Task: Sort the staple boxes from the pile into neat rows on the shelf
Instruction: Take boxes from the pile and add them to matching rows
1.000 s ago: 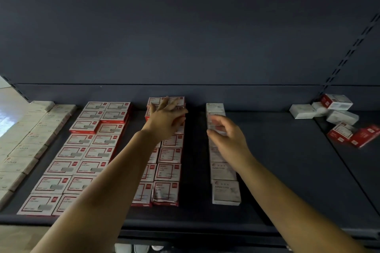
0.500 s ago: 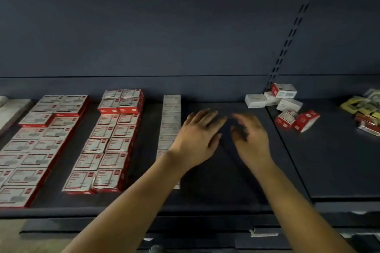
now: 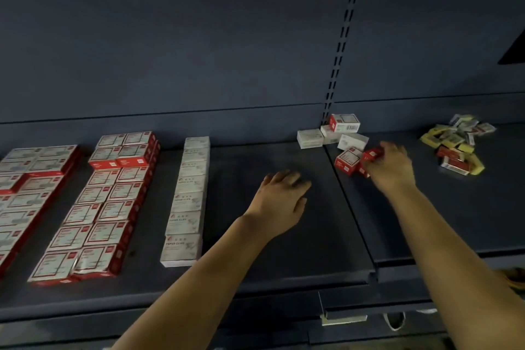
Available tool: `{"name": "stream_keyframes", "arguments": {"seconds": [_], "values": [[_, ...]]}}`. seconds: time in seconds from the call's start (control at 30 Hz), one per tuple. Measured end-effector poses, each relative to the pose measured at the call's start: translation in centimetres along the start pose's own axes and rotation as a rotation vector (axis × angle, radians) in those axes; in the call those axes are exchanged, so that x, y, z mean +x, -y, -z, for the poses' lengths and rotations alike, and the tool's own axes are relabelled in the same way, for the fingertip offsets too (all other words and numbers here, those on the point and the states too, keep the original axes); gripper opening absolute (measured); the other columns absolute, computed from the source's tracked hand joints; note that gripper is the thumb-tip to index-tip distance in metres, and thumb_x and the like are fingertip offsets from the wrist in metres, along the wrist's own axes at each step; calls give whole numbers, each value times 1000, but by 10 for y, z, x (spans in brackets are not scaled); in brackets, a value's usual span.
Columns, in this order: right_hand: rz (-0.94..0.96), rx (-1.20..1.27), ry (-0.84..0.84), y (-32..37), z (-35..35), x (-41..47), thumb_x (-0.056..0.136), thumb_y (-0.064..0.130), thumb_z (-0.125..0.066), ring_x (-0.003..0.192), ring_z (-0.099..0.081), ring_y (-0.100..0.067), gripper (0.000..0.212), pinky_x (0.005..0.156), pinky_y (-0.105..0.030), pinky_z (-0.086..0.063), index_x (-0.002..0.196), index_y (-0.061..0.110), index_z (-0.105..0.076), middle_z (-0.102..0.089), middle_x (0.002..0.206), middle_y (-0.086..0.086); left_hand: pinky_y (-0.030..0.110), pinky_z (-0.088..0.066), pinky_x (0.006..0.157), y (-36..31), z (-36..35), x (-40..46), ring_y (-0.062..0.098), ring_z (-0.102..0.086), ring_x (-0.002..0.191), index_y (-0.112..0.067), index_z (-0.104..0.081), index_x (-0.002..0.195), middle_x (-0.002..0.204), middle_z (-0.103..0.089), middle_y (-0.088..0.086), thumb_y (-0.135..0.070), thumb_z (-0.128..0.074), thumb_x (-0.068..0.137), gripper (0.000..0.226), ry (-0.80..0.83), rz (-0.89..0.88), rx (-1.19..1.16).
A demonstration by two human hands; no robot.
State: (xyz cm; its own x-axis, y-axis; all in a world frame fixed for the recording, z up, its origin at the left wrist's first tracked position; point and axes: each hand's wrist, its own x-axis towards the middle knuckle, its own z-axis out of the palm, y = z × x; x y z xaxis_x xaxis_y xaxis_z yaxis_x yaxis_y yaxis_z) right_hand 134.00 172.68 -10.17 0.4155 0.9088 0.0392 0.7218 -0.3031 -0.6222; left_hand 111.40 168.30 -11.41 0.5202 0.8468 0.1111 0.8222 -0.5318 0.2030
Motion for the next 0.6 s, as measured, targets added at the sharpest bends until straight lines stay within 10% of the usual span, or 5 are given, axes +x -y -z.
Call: {"name": "stream_keyframes", "arguments": {"seconds": [0.37, 0.6], "values": [[61, 365, -25, -22, -8, -13, 83, 9, -67, 119, -49, -23, 62, 91, -24, -34, 137, 18, -38, -51, 132, -9, 29, -16, 112, -6, -9, -4, 16, -22, 140, -23, -38, 142, 151, -30, 0, -28, -41, 98, 44, 43, 56, -113], [203, 555, -91, 4, -6, -58, 74, 9, -75, 86, -56, 2, 48, 77, -13, -43, 115, 19, -51, -58, 98, 14, 15, -36, 100, -4, -11, -10, 12, -50, 121, -17, -56, 129, 130, -56, -1, -16, -54, 93, 36, -202, 128, -480]]}}
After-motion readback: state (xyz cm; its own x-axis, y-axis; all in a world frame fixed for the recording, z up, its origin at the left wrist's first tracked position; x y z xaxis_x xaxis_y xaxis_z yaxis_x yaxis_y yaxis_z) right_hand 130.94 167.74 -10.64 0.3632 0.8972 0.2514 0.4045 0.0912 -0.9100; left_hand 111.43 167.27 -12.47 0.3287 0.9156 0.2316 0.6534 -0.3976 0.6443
